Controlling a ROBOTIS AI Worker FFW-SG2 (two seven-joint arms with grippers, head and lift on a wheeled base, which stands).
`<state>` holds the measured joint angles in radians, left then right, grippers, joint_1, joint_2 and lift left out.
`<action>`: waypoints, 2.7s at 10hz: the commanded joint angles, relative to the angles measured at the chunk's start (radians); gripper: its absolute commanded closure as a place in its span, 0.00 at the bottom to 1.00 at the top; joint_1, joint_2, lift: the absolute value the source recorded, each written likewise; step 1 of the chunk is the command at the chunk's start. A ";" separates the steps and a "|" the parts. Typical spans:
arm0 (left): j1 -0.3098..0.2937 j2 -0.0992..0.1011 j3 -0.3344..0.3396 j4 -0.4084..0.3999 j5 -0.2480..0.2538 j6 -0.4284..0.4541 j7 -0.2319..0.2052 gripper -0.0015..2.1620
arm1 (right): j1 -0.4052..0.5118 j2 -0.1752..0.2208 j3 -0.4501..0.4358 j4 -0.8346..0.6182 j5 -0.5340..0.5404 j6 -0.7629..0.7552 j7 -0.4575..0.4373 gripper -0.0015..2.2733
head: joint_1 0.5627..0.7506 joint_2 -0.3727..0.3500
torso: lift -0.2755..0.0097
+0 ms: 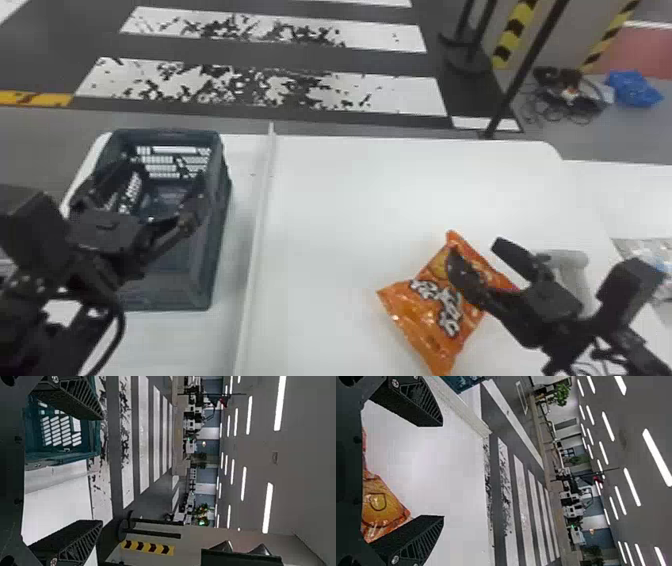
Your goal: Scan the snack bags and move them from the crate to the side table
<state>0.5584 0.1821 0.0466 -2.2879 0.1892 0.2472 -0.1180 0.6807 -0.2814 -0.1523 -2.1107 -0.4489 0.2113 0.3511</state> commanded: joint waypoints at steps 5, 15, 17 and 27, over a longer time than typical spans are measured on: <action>0.015 0.005 0.038 -0.002 0.047 -0.009 -0.014 0.03 | 0.099 -0.007 0.168 0.034 0.357 -0.108 0.028 0.08 | 0.70 0.62 | 0.66; 0.018 0.010 0.033 0.004 0.078 -0.009 -0.052 0.03 | 0.099 -0.136 0.451 0.239 0.765 -0.261 -0.515 0.08 | 0.70 0.66 | 0.66; 0.018 0.010 0.035 0.005 0.082 -0.009 -0.060 0.03 | 0.069 -0.145 0.481 0.250 0.806 -0.178 -0.583 0.08 | 0.70 0.64 | 0.66; 0.011 -0.001 0.030 0.027 0.102 -0.005 -0.100 0.03 | 0.054 -0.170 0.316 0.052 0.523 -0.215 -0.601 0.99 | 0.70 0.51 | 0.66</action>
<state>0.5701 0.1818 0.0776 -2.2623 0.2914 0.2389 -0.2184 0.7315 -0.4596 0.2088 -2.0219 0.1588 0.0209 -0.2548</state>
